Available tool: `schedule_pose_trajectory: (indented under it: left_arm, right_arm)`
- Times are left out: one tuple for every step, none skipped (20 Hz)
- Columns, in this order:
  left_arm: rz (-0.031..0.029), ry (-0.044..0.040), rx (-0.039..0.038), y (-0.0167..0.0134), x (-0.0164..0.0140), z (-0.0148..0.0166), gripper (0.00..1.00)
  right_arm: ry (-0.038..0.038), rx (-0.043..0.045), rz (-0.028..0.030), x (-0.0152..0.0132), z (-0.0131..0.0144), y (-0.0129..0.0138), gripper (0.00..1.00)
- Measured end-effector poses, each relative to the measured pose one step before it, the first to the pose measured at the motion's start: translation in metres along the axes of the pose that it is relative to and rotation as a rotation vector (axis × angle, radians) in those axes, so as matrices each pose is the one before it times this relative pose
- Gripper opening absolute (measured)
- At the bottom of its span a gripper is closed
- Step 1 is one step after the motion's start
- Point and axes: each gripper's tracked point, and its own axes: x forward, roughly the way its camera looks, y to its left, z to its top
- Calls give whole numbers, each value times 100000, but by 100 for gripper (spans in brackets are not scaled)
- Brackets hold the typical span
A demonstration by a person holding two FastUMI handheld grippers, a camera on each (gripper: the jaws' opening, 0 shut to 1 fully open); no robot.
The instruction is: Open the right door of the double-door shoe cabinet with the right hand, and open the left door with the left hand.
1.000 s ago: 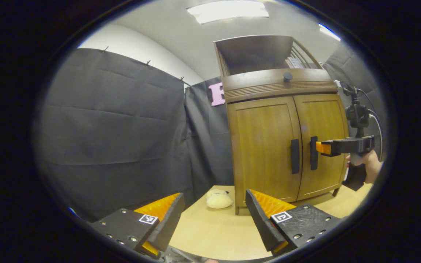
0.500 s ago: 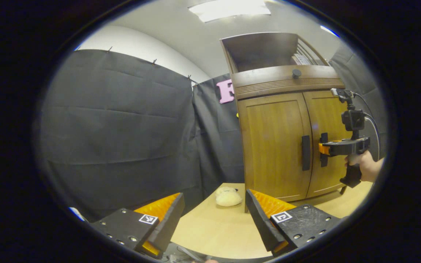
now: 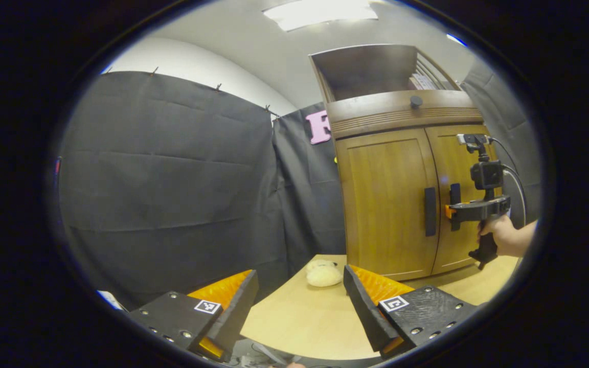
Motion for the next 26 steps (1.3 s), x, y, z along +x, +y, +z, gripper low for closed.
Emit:
schedule_pose_trajectory:
  left_arm:
    - [9,-54,160,29,-1,47,96]
    - [38,-225,102,-29,-95,42,96]
    - [91,-287,-84,-11,6,147,96]
    - [-24,-208,-241,-113,-38,52,96]
    - [-110,-98,-214,-48,-19,47,96]
    - [-170,-154,-50,-34,-53,-16,100]
    - [-125,-308,106,-12,-41,157,100]
    - [-192,-433,153,-32,-13,45,96]
    - [-219,-363,143,-28,13,100,96]
    - [-202,-425,21,-16,17,-17,96]
    - [-478,-348,-122,-94,4,5,96]
    - [-489,-86,-213,-60,7,-27,100]
    - [-586,8,-265,-113,-56,7,100]
    - [-628,-108,-260,-92,-43,73,100]
    - [-501,-256,-197,-69,-11,92,100]
    - [-687,-288,-157,-100,80,-72,100]
    - [-608,-308,-80,-53,54,13,100]
    - [-693,-351,-22,-116,-15,36,100]
    - [-704,-269,-75,-108,26,-10,100]
    - [-616,-332,-148,-80,7,49,100]
    - [-680,-373,-116,-130,28,6,100]
    - [-691,-370,-96,-104,-7,79,100]
    - [-687,-408,6,-82,32,42,100]
    - [-730,-449,-42,-95,13,88,100]
    - [-749,-590,-22,-91,86,16,100]
    - [-803,-444,-49,-119,54,84,96]
  right_arm:
    - [1033,1023,506,103,-188,-30,31]
    - [1039,652,286,-160,-128,-41,29]
    - [476,-308,97,-85,-2,29,26]
    - [172,-513,181,-85,49,34,23]
    - [304,-279,423,-1,25,10,22]
    - [370,123,558,-182,-41,25,23]
    - [143,169,599,-114,94,73,23]
    - [255,-147,549,-293,2,12,23]
    - [68,-184,460,-415,-95,-39,23]
    - [-79,82,474,-691,-159,-12,23]
    - [-59,84,392,-390,-16,16,23]
    - [-12,-75,249,-253,0,-12,22]
    - [144,-34,182,-378,-65,-58,23]
    - [-34,32,175,-445,29,18,23]
    - [-49,-99,156,-419,64,3,23]
    - [-172,-79,58,-488,-87,-68,23]
    - [19,-127,23,-456,31,-98,23]
    - [4,200,16,-556,-95,0,23]
    - [3,136,-139,-429,26,-44,23]
    - [-39,98,-151,-425,53,-58,23]
    - [-73,-40,-193,-433,80,-21,23]
    - [-56,-27,-305,-419,14,-95,22]
    - [42,210,-183,-431,32,-135,22]
    - [144,305,-151,-494,-106,-181,23]
    - [37,269,-198,-516,31,-51,22]
    - [38,32,-188,-473,48,28,22]
